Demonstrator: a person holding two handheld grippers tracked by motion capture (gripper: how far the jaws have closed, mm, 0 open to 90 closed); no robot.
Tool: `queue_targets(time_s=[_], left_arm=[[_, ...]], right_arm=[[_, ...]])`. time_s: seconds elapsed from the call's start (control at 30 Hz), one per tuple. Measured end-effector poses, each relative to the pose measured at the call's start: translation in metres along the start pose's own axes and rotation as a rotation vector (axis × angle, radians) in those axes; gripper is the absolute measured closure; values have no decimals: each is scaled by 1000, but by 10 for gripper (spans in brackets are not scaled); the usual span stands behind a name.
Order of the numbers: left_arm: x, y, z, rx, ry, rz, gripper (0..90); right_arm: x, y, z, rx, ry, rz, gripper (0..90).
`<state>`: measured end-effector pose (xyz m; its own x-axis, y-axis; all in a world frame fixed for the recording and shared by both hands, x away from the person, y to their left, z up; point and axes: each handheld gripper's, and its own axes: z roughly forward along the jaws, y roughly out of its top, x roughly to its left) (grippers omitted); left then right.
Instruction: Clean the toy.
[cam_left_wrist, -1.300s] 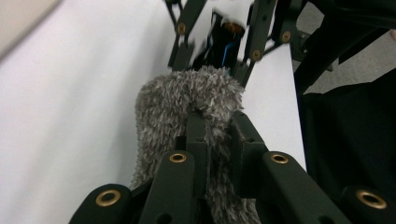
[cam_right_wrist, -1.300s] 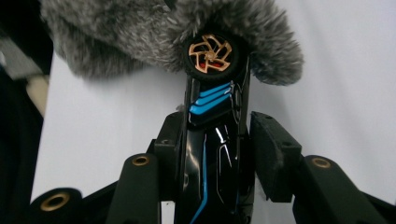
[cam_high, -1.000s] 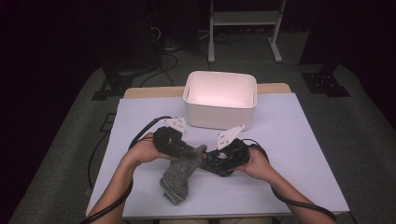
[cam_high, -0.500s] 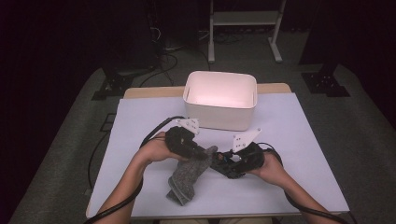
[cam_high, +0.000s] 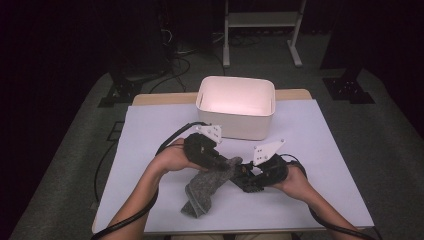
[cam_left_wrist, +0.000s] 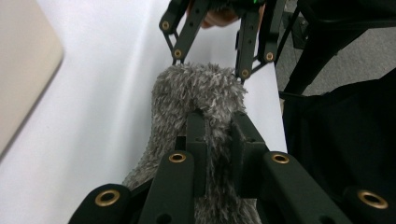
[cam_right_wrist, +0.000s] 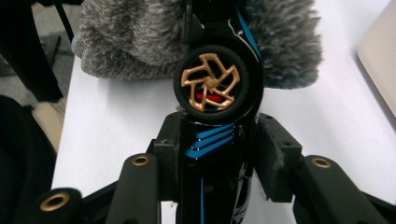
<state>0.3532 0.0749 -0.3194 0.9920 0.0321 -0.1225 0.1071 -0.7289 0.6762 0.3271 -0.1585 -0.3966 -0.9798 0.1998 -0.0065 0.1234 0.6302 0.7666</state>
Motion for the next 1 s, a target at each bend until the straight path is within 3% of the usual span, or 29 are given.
queue_targets(time_s=[0.3, 0.4, 0.6, 0.7, 0.83, 1.0], left_arm=[[-4, 9, -15, 19, 16, 6, 799], [-2, -2, -17, 1, 14, -10, 800], [2, -19, -9, 14, 12, -47, 797], [2, -16, -7, 18, 4, -34, 798], [2, -8, -9, -13, -14, -24, 799], [-1, 8, -11, -18, -17, 3, 799]], right_arm=[[0, 17, 21, -45, 33, -7, 562], [-1, 14, 19, -51, 38, -10, 562], [-3, 7, 10, -64, 37, 12, 561], [-3, 5, 9, -68, 36, 15, 561], [-3, 5, 7, -67, 33, 17, 560], [0, 7, 11, -63, 33, -5, 561]])
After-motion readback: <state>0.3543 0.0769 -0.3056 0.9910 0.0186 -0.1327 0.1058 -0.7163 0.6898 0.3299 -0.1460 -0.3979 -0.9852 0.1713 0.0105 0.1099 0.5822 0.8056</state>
